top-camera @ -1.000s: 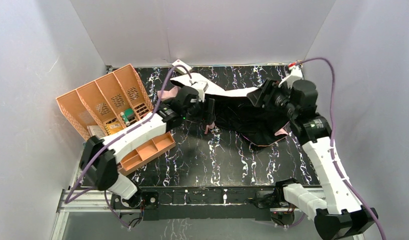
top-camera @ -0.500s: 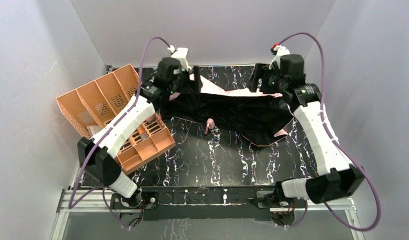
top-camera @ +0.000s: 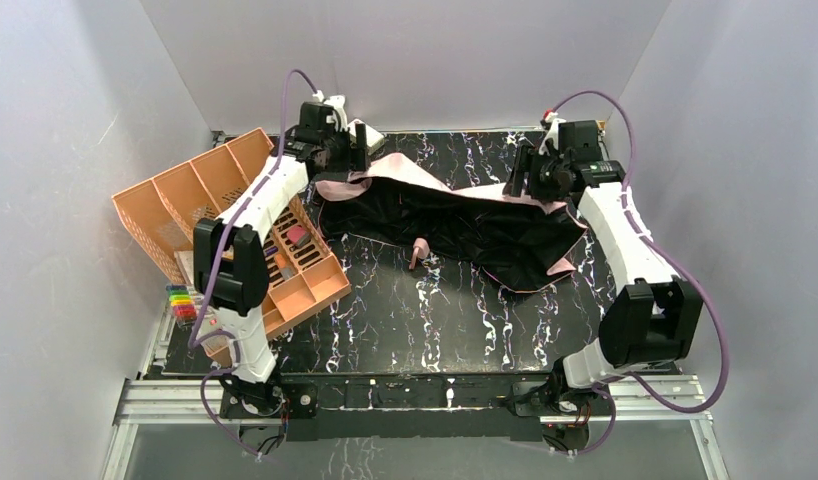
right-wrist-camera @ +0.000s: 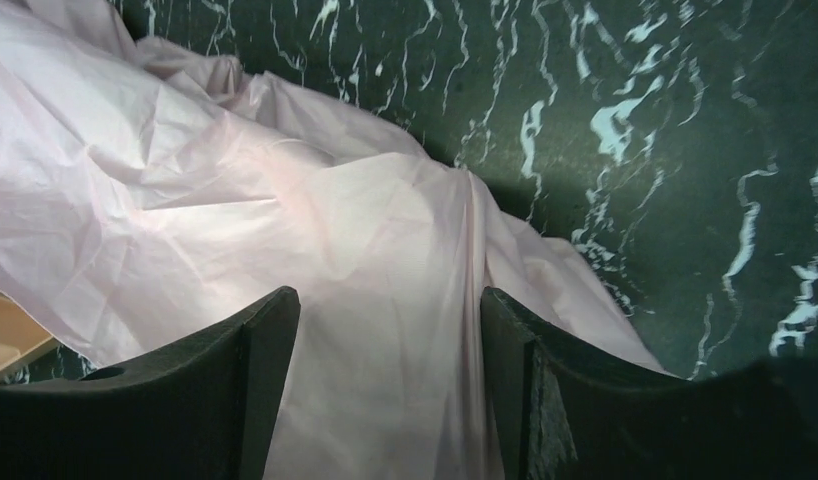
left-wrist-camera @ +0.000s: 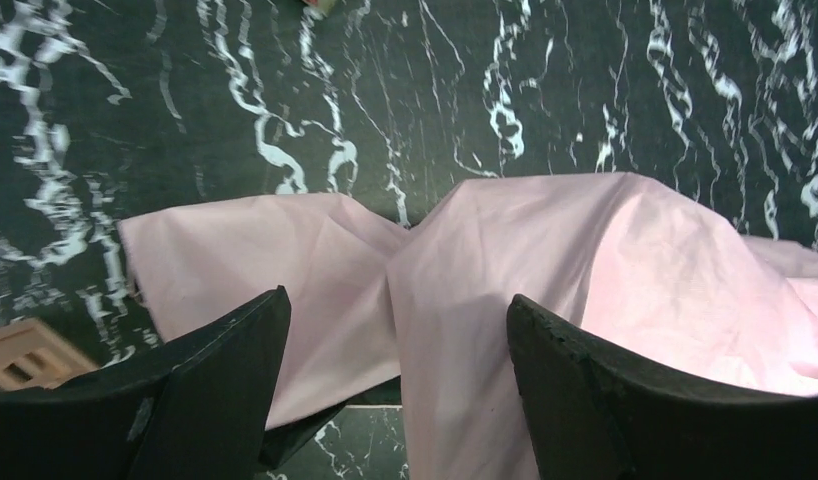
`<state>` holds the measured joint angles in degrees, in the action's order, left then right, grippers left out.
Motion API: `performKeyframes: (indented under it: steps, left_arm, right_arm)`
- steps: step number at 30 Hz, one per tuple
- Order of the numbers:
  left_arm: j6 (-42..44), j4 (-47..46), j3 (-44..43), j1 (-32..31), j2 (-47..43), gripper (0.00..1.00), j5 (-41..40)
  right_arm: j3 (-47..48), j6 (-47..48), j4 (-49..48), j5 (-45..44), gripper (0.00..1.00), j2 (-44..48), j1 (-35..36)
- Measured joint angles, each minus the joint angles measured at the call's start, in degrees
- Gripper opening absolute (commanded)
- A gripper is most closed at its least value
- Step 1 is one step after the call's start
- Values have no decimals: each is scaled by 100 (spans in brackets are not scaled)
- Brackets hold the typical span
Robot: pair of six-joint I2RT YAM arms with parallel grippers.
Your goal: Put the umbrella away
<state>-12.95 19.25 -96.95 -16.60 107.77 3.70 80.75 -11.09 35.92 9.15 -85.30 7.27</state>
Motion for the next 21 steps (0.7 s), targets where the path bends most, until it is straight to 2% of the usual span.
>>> performKeyframes:
  steps: [5, 10, 16, 21]
  left_arm:
    - [122, -168, 13, -7, 662, 69, 562]
    - [131, -428, 289, -111, 1322, 69, 1228]
    - [-101, -1123, 498, -1366, 1764, 70, 1491]
    - [-317, -1327, 649, -1375, 1683, 74, 1683]
  right_arm:
    - [-509, -46, -293, 525, 68, -343, -2]
    - [-1021, -267, -953, 1132, 68, -1054, 44]
    - [-1123, -807, -2035, 1502, 70, -2076, 750]
    - [-1141, -817, -2214, 1727, 74, -1923, 754]
